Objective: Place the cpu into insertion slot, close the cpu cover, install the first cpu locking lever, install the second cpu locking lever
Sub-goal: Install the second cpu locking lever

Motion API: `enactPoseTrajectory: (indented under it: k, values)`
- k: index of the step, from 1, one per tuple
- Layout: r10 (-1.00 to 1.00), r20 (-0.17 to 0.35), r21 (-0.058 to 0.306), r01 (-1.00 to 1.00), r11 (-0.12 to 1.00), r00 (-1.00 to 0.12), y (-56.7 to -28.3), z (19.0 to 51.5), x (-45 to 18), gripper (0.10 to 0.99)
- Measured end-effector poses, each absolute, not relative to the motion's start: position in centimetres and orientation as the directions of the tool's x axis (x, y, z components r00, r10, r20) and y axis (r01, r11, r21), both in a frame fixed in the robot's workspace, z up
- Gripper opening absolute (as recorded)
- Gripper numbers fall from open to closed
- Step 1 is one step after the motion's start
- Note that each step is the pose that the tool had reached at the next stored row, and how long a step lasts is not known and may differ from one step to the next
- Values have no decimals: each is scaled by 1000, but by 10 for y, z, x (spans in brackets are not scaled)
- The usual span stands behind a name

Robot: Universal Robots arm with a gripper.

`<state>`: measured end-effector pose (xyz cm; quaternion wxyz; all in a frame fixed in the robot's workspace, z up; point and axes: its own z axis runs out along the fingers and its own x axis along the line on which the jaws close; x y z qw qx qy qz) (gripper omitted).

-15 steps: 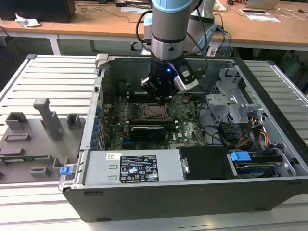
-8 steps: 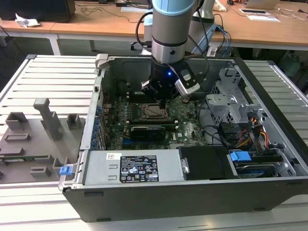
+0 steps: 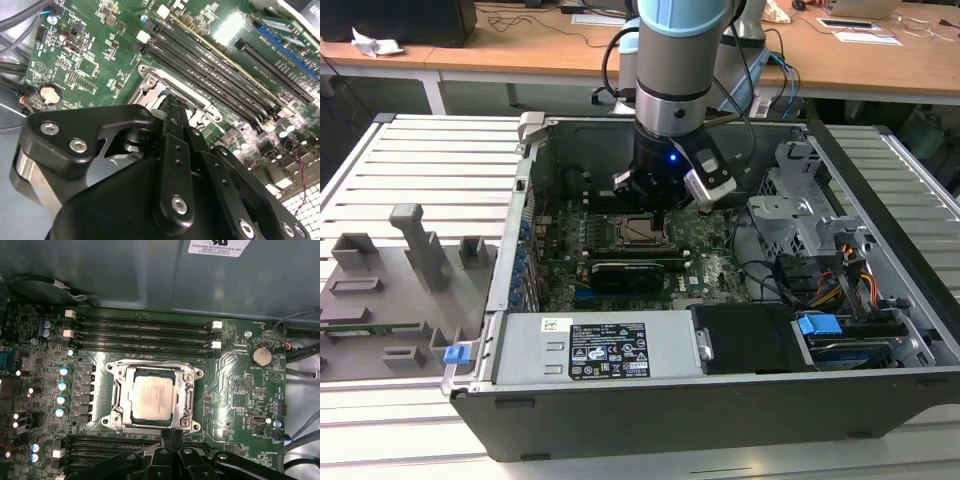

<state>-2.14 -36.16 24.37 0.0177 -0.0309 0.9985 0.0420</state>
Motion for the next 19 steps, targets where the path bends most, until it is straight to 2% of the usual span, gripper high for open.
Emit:
enactPoseTrajectory:
  k: [10, 19]
  values:
    - [-60, -37, 83, -63, 995, -998, -368, 242, -23, 106]
    - [-60, -37, 86, -63, 994, -997, -374, 240, -51, 106]
